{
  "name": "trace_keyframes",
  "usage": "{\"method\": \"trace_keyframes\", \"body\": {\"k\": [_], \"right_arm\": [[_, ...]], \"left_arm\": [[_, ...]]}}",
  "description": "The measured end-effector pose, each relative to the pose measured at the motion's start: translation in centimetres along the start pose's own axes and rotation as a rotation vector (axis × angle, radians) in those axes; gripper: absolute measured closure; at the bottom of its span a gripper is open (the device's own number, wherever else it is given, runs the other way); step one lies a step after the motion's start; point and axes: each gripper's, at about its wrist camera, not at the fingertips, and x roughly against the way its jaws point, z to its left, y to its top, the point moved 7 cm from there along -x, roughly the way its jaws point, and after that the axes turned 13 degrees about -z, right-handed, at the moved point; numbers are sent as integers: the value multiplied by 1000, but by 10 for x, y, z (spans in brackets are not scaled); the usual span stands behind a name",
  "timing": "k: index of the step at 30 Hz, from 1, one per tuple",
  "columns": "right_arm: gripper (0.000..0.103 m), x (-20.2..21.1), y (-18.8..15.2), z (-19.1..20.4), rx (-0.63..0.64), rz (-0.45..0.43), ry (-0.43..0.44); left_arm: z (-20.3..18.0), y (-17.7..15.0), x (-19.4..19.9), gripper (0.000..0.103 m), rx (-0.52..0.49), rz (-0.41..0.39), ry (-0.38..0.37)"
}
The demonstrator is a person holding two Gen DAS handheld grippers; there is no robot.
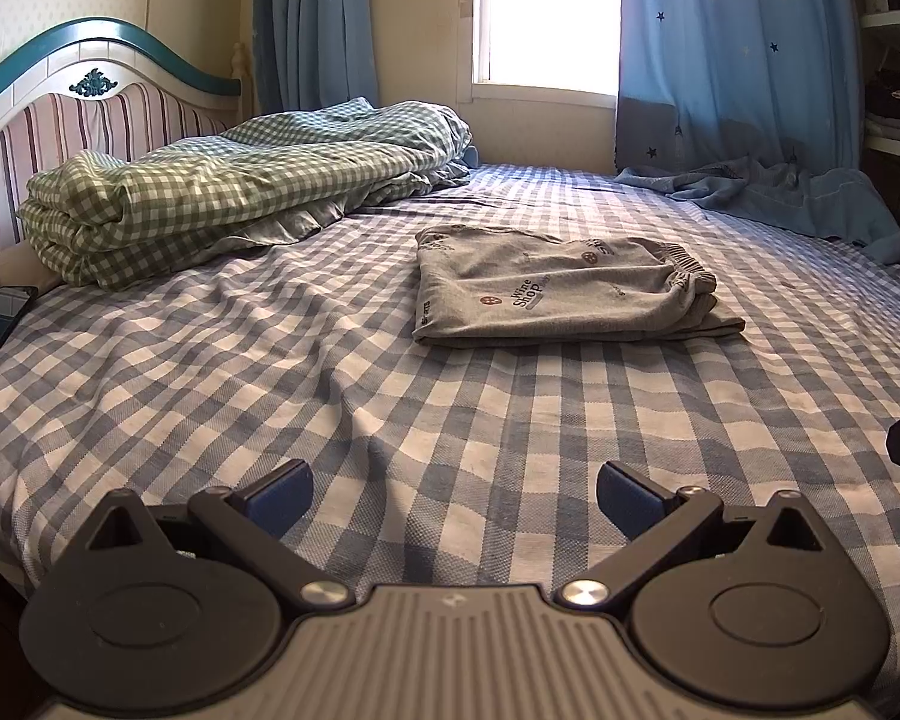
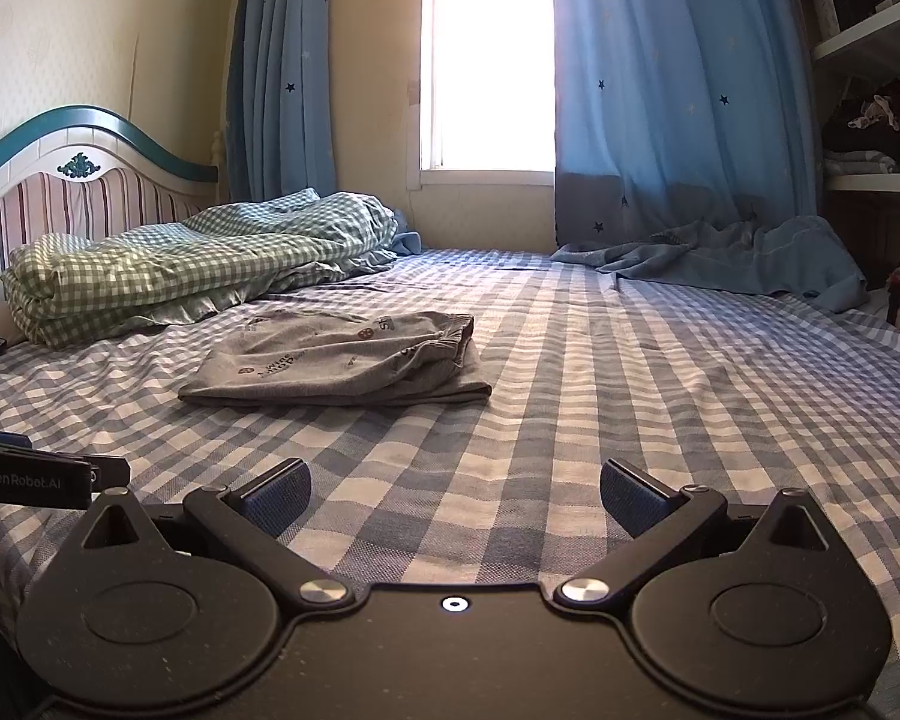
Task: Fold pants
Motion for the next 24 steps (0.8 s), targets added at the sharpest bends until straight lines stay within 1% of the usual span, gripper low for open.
{"method": "trace_keyframes", "body": {"k": [24], "right_arm": [[1, 0, 0, 0, 0, 1, 0]], "left_arm": [[-1, 1, 0, 0, -13, -3, -13]]}}
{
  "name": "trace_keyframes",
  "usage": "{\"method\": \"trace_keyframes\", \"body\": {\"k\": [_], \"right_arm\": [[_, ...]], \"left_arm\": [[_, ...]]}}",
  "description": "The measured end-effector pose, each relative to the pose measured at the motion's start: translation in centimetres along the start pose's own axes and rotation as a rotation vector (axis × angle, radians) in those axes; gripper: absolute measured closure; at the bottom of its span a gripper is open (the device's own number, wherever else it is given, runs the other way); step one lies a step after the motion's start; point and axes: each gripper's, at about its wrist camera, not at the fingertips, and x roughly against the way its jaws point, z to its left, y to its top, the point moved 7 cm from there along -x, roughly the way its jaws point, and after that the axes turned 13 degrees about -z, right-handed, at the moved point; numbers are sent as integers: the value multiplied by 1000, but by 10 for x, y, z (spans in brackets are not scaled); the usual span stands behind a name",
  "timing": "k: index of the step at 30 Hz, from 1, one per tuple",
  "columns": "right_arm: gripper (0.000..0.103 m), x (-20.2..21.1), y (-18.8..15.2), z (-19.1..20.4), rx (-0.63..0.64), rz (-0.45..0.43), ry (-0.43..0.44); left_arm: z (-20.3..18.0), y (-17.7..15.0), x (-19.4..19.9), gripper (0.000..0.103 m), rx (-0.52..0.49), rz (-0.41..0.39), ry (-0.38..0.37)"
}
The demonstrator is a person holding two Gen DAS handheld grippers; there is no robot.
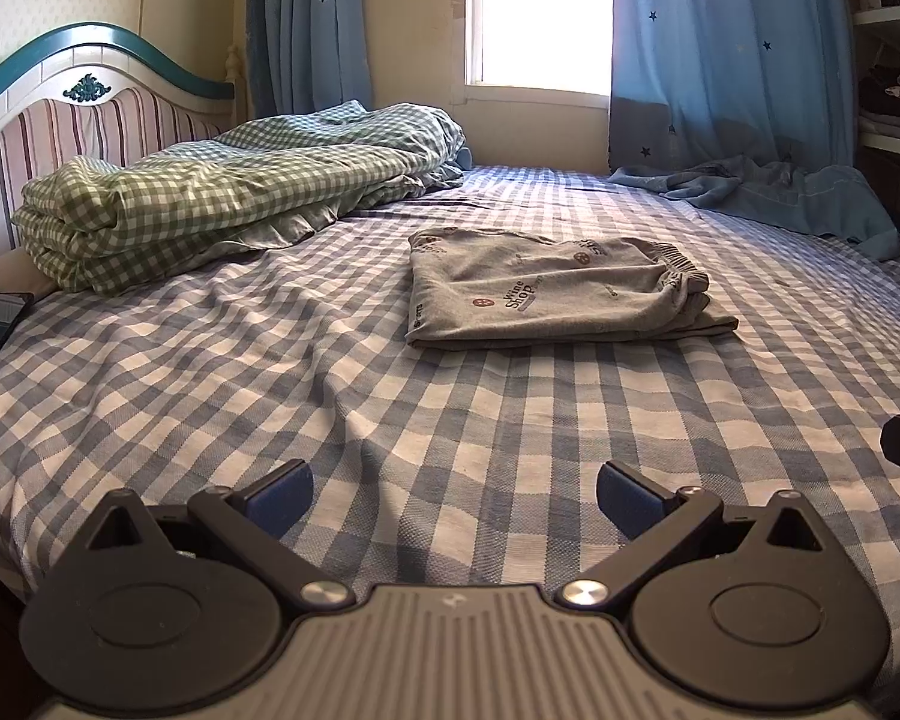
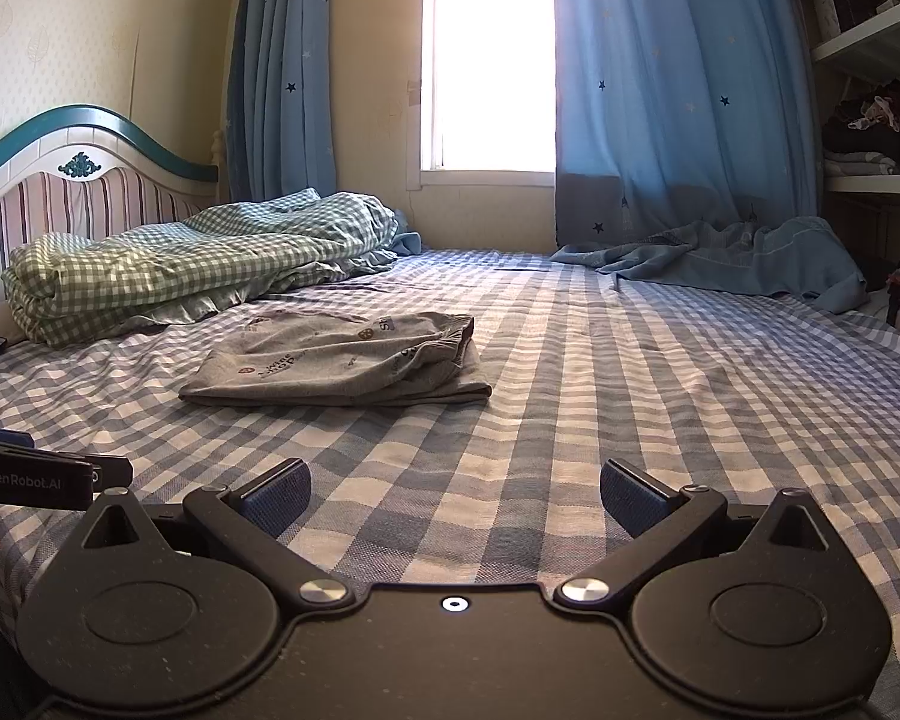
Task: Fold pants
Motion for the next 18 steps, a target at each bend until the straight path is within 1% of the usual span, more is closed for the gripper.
{"method": "trace_keyframes", "body": {"k": [6, 10, 13, 18], "right_arm": [[1, 0, 0, 0, 0, 0, 0], [1, 0, 0, 0, 0, 0, 0], [1, 0, 0, 0, 1, 1, 0], [1, -1, -1, 1, 4, 0, 0]], "left_arm": [[-1, 0, -1, 0, -1, 1, -5], [0, 1, 0, 0, -3, -3, 10], [-1, 1, -2, 0, -8, 16, 1], [2, 1, -1, 0, 16, 11, 1]]}}
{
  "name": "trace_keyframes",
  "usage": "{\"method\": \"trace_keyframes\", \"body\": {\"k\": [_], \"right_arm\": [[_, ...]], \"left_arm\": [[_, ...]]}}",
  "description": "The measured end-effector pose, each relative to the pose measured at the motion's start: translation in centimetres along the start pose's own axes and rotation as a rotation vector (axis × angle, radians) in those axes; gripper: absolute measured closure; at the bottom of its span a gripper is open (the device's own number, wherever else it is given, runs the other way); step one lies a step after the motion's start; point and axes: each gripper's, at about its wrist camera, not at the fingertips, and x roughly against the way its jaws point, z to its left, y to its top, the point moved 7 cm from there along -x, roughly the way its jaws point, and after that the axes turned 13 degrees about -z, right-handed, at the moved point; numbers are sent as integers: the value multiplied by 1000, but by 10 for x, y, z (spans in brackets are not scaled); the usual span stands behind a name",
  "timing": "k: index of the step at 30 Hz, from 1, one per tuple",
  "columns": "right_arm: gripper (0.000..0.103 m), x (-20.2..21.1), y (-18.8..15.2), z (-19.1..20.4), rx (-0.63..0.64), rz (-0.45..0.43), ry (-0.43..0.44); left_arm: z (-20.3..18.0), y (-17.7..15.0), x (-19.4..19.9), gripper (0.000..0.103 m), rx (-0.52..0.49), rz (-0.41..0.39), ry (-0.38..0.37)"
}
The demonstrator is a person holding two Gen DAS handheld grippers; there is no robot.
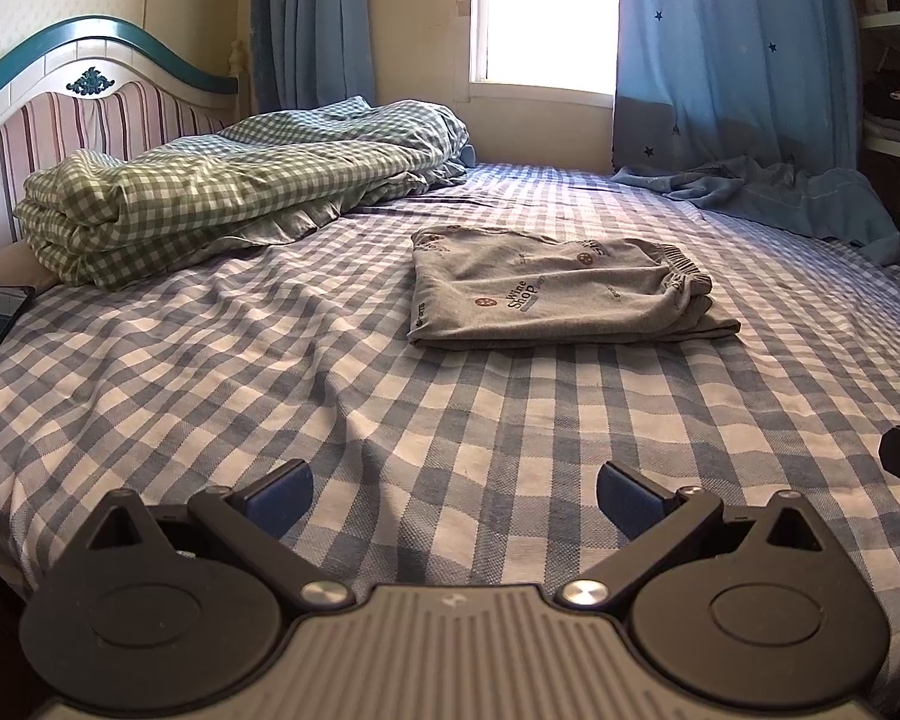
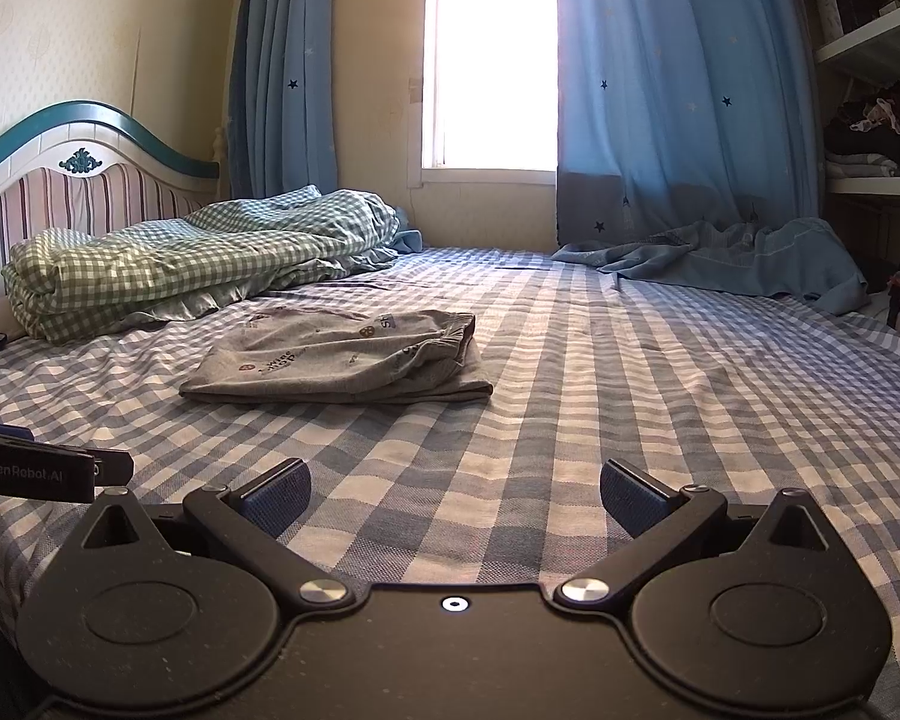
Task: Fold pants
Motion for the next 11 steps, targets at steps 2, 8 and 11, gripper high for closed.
{"method": "trace_keyframes", "body": {"k": [2, 8, 11], "right_arm": [[1, 0, 0, 0, 1, 0, 2], [1, 0, -3, 3, 8, 4, 7], [1, -1, -3, 5, 12, 7, 9]], "left_arm": [[0, 0, 0, 0, 3, -2, -5], [1, 0, 0, 0, -7, -12, 1], [1, 0, -1, 0, -6, -12, 6]]}}
